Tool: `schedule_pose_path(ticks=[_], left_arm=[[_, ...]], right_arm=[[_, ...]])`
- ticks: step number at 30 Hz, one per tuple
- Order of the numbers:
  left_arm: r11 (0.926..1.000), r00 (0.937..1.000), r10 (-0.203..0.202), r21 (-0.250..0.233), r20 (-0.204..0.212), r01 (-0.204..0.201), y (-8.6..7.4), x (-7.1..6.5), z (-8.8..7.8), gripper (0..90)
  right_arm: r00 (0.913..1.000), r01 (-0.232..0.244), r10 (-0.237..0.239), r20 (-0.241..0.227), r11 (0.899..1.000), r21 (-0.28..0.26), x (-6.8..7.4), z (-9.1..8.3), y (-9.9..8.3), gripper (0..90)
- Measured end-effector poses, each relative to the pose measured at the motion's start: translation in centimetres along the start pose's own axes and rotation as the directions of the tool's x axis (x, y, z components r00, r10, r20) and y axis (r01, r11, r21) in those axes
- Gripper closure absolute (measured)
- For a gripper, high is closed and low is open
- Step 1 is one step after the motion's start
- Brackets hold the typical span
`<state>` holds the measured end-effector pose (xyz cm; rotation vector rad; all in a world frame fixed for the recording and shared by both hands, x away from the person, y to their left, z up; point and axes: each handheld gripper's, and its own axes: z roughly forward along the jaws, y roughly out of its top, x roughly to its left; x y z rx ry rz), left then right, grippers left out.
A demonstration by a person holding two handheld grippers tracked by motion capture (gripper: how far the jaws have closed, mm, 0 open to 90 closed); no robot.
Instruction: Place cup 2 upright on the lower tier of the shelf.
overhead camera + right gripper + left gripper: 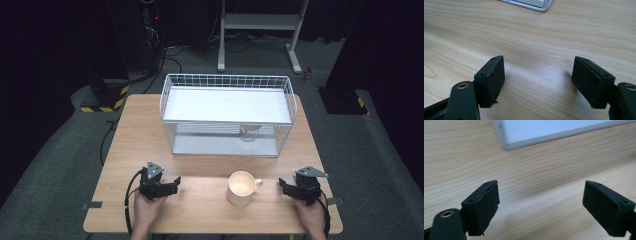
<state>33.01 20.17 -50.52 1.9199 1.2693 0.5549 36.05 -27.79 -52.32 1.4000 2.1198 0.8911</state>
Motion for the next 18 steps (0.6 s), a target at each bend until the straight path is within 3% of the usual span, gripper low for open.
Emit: schedule_pose_path(ticks=[1,6,7,18], left_arm=[[0.9999,0.9994,0.014,-0.005,0.033,-0.014,-0.1,-1.0,-0.1,13.1],[0.9991,0.9954,0.043,-0.008,0.085,-0.043,-0.3,-2.6,0.0,11.3],[0.9987,0.9925,0.05,-0.007,0.111,-0.05,-0.3,-3.3,0.2,10.9],[0.9952,0.9775,0.097,-0.014,0.187,-0.096,0.0,-6.2,0.7,7.5]], right_arm=[[1.0,0.0,0.0,0.0,1.0,0.0,0.0,0.0,0.0,26.5],[1.0,0.0,0.0,0.0,1.0,0.0,0.0,0.0,0.0,26.5],[1.0,0.0,0.0,0.0,1.0,0.0,0.0,0.0,0.0,26.5],[1.0,-0.002,0.002,0.0,1.0,-0.001,0.0,0.0,0.0,26.5]])
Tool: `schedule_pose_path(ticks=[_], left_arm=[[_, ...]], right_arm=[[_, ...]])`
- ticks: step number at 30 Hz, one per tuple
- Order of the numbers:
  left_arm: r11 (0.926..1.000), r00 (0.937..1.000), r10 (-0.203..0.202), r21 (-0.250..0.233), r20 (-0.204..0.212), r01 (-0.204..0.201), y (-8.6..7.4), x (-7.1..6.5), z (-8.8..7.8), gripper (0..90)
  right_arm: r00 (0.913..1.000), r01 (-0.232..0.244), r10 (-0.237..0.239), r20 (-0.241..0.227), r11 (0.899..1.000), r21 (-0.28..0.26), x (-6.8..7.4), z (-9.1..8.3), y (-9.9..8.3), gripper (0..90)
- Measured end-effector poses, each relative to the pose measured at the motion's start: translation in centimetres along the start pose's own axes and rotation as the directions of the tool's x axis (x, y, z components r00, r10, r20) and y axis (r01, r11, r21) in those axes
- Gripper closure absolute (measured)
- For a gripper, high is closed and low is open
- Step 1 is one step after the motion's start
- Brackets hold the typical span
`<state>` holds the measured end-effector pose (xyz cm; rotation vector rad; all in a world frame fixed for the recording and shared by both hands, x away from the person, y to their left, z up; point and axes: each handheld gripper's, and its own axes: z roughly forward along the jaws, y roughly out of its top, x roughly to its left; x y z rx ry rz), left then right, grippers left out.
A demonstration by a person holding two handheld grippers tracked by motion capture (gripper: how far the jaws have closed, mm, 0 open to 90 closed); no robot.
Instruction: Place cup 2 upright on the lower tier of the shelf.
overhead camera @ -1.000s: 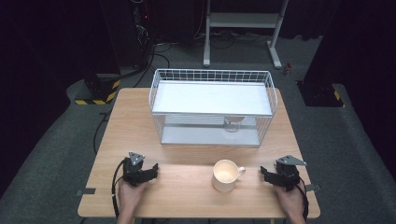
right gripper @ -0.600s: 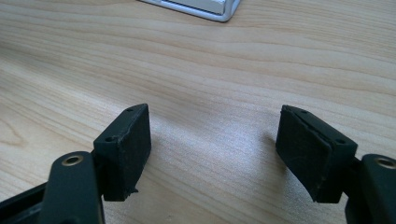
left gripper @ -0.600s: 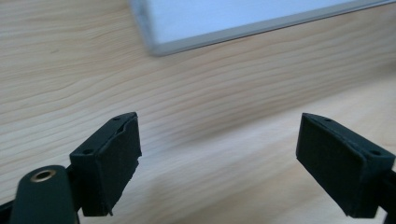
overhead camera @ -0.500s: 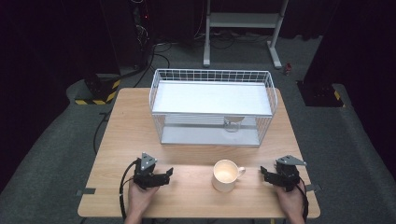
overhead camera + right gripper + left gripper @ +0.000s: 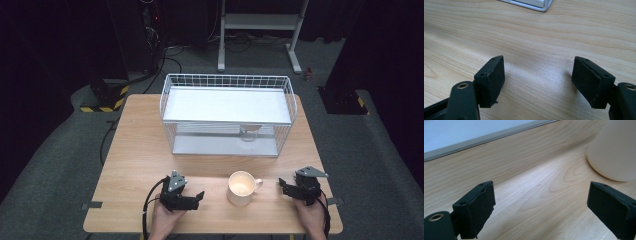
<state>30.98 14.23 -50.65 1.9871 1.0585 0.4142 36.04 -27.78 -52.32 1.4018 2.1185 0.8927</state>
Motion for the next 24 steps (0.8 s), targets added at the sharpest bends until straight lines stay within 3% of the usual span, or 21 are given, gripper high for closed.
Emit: schedule_pose_path(ticks=[7,19,24], left_arm=[[0.999,0.998,0.044,-0.007,0.044,-0.044,0.5,-1.8,0.8,6.0],[0.9983,0.9918,0.058,-0.016,0.114,-0.056,1.3,-3.7,1.8,3.3],[0.9978,0.9884,0.066,0.002,0.137,-0.067,1.5,-4.1,2.4,0.1]], right_arm=[[1.0,0.0,0.0,0.0,1.0,0.0,0.0,0.0,0.0,26.5],[1.0,0.0,0.0,0.0,1.0,0.0,0.0,0.0,0.0,26.5],[1.0,0.001,-0.001,0.0,1.0,0.0,0.0,0.0,0.0,26.5]])
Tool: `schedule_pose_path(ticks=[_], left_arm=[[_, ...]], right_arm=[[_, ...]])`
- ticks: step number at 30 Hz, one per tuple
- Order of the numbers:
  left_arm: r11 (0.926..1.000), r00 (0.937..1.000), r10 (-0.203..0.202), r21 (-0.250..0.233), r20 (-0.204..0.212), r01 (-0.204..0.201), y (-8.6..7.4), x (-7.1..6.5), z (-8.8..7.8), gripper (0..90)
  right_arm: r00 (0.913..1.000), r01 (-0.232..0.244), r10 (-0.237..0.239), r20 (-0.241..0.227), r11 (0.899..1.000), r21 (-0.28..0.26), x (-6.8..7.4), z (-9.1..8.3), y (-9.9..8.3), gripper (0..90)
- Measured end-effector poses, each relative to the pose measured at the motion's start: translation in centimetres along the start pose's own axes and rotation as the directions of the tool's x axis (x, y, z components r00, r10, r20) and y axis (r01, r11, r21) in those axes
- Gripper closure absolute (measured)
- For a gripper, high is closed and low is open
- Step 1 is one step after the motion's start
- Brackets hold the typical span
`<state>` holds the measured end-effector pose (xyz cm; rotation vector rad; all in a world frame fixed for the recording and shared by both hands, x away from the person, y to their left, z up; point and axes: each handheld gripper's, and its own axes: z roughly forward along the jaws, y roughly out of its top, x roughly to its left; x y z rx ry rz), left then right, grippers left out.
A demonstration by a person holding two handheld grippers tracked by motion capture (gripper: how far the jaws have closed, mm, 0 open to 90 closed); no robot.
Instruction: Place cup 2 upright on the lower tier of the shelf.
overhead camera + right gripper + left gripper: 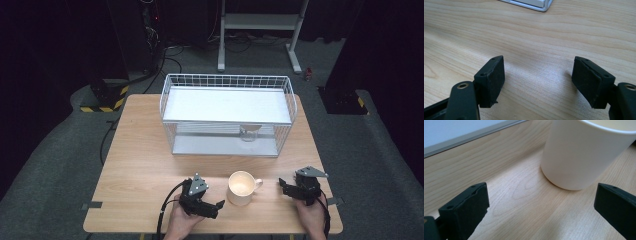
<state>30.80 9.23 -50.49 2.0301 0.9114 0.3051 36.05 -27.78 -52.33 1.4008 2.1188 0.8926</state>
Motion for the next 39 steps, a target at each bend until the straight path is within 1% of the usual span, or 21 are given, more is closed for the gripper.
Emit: schedule_pose_path(ticks=[2,3,5,6,7,12,14,20,21,22,24,28,31,32,39], left_arm=[[1.0,1.0,0.004,0.001,0.003,-0.004,0.1,0.0,0.0,0.1],[1.0,1.0,-0.002,-0.006,0.006,0.002,0.2,-0.2,0.1,0.1],[1.0,0.9999,0.0,-0.009,0.012,0.0,0.3,-0.3,0.1,0.1],[1.0,0.9999,0.005,-0.008,0.015,-0.005,0.4,-0.5,0.1,0.1],[0.9996,0.9996,0.026,-0.006,0.009,-0.026,0.5,-0.7,0.3,0.1],[0.9996,0.9992,0.029,-0.004,0.028,-0.029,0.8,-1.2,0.8,0.0],[0.9988,0.9984,0.049,0.002,0.029,-0.049,1.0,-1.4,1.0,0.1],[0.998,0.9967,0.063,0.006,0.052,-0.063,1.5,-1.9,1.4,0.1],[0.9971,0.9956,0.075,0.009,0.056,-0.076,1.7,-2.1,1.7,0.0],[0.9968,0.9954,0.079,0.009,0.054,-0.08,1.8,-2.2,1.8,0.0],[0.9964,0.995,0.083,0.009,0.056,-0.084,1.9,-2.2,1.9,0.0],[0.9956,0.9938,0.094,-0.006,0.059,-0.094,2.3,-2.6,2.1,0.1],[0.995,0.993,0.1,-0.006,0.063,-0.099,2.5,-2.7,2.3,0.1],[0.9954,0.9932,0.096,-0.007,0.065,-0.096,2.6,-2.8,2.4,0.1],[0.9931,0.9902,0.117,-0.009,0.076,-0.117,3.2,-3.3,2.9,0.0]], right_arm=[[1.0,0.0,0.0,0.0,1.0,0.0,0.0,0.0,0.0,26.5],[1.0,0.0,0.0,0.0,1.0,0.0,0.0,0.0,0.0,26.5],[1.0,0.0,0.0,0.0,1.0,0.0,0.0,0.0,0.0,26.5],[1.0,-0.001,0.001,0.0,1.0,0.0,0.0,0.0,0.0,26.5],[1.0,-0.001,0.001,0.0,1.0,0.0,0.0,0.0,0.0,26.5],[1.0,0.001,-0.001,0.0,1.0,0.0,0.0,0.0,0.0,26.5],[1.0,0.0,0.0,0.0,1.0,0.0,0.0,0.0,0.0,26.5],[1.0,0.001,-0.001,0.0,1.0,0.0,0.0,0.0,0.0,26.5],[1.0,0.001,-0.001,0.0,1.0,0.0,0.0,0.0,0.0,26.5],[1.0,0.0,0.0,0.0,1.0,0.0,0.0,0.0,0.0,26.5],[1.0,0.001,-0.001,0.001,1.0,0.0,0.0,0.0,0.0,26.5],[1.0,0.001,-0.001,0.001,1.0,0.0,0.0,0.0,0.0,26.5],[1.0,-0.002,0.002,0.001,1.0,0.001,0.0,0.0,0.0,26.5],[1.0,-0.002,0.002,0.001,1.0,0.001,0.0,0.0,0.0,26.5],[1.0,-0.003,0.003,0.001,1.0,0.001,0.0,0.0,0.0,26.5]])
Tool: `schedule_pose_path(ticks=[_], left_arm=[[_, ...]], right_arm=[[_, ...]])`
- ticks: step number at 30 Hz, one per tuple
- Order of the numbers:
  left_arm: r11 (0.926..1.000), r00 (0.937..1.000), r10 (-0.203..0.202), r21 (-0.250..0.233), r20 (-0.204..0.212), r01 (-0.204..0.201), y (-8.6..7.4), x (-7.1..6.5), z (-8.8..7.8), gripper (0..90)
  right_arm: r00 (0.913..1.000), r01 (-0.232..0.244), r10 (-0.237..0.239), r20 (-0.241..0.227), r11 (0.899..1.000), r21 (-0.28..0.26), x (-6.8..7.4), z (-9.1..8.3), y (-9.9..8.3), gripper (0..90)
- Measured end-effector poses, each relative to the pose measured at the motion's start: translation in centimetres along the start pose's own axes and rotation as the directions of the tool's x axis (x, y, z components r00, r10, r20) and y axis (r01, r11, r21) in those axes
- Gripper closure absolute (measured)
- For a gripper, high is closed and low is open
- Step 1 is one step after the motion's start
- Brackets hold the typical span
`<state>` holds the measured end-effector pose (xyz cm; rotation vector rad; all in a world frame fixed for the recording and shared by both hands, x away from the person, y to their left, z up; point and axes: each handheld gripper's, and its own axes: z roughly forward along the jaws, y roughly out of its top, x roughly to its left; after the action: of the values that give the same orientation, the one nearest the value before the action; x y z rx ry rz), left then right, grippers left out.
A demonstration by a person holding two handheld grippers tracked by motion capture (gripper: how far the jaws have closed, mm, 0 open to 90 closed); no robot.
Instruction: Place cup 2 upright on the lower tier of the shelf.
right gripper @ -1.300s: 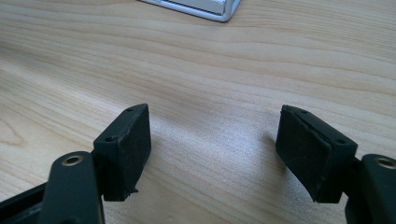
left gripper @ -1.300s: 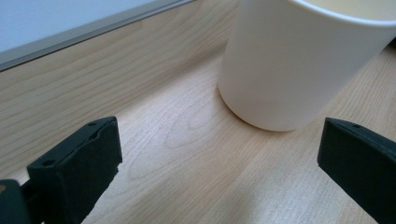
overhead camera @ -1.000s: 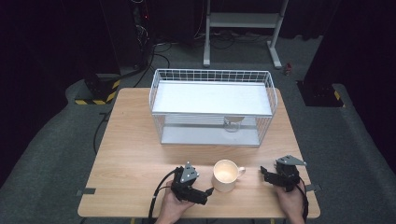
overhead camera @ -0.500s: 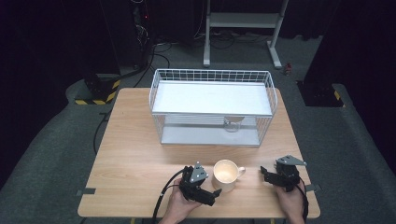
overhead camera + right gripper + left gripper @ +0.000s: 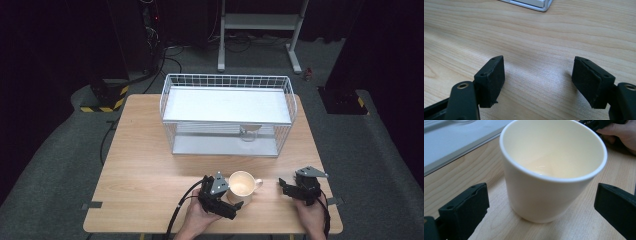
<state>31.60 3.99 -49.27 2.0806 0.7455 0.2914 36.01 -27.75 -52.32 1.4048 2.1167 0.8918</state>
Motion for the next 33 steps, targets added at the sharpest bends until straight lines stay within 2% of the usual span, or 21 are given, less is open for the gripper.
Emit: schedule_pose_path(ticks=[2,8,21,33], left_arm=[[0.9999,0.9999,0.012,0.0,0.002,-0.012,0.3,-0.1,0.3,0.0],[1.0,1.0,0.004,0.006,-0.002,-0.004,0.5,0.1,0.9,0.1],[0.9994,0.9992,0.036,0.003,-0.019,-0.036,1.2,-0.2,2.0,0.1],[0.9993,0.9991,0.035,-0.01,-0.025,-0.036,1.6,-0.3,2.9,1.7]], right_arm=[[1.0,0.0,0.0,0.0,1.0,0.0,0.0,0.0,0.0,26.5],[1.0,0.002,-0.002,0.001,1.0,-0.002,0.0,0.0,0.0,26.5],[1.0,0.001,-0.001,0.001,1.0,-0.002,0.0,0.0,0.0,26.5],[1.0,0.001,-0.001,0.001,1.0,-0.001,0.0,0.0,0.0,26.5]])
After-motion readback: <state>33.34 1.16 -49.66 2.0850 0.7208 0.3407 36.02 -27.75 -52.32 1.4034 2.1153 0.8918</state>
